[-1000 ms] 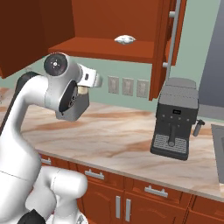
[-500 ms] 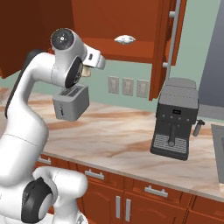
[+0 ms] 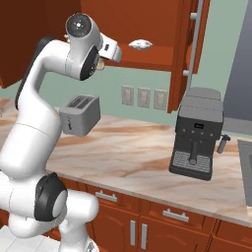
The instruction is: Pick the candle and candle from the dining table and place them in the open cabinet. Close the cabinet after placing the objects.
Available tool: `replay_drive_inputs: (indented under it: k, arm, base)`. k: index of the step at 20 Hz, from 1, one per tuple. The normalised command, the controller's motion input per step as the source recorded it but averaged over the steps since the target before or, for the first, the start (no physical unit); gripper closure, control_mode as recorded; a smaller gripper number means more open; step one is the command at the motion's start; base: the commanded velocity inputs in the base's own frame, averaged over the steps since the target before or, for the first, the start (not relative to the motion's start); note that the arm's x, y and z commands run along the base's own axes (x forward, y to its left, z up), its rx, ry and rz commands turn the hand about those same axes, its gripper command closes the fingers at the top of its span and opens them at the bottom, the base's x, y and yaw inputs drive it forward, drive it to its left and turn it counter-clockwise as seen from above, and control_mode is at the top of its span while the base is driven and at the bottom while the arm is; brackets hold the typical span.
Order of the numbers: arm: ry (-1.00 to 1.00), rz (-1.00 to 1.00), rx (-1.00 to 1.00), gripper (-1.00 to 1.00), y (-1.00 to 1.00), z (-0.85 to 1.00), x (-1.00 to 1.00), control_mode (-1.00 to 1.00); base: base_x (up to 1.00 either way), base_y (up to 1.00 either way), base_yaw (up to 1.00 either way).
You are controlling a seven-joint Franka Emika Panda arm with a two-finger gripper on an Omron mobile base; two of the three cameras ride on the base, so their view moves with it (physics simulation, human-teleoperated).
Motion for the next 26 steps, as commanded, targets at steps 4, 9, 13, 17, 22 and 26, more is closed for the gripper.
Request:
replay_drive_inputs:
  k: [4, 9, 13, 17, 22, 26]
  arm:
    - [-0.12, 0.0, 0.0, 1.0, 0.03, 0.13, 0.13, -1.0]
    - [-0.1, 0.0, 0.0, 1.0, 0.01, 0.0, 0.26, -1.0]
    - [0.0, 0.0, 0.0, 1.0, 0.0, -0.03, 0.52, -1.0]
    - [0.0, 0.0, 0.0, 1.0, 0.02, -0.13, 0.62, -1.0]
    - [0.03, 0.0, 0.0, 1.0, 0.04, -0.2, 0.61, -1.0]
    - [0.01, 0.0, 0.0, 1.0, 0.09, -0.09, 0.35, -1.0]
  base:
    - [0.0, 0.0, 0.0]
    - [0.0, 0.0, 0.0]
    - [0.0, 0.0, 0.0]
    - [0.0, 0.0, 0.0]
    - [0.0, 0.0, 0.0]
    - [0.0, 0.0, 0.0]
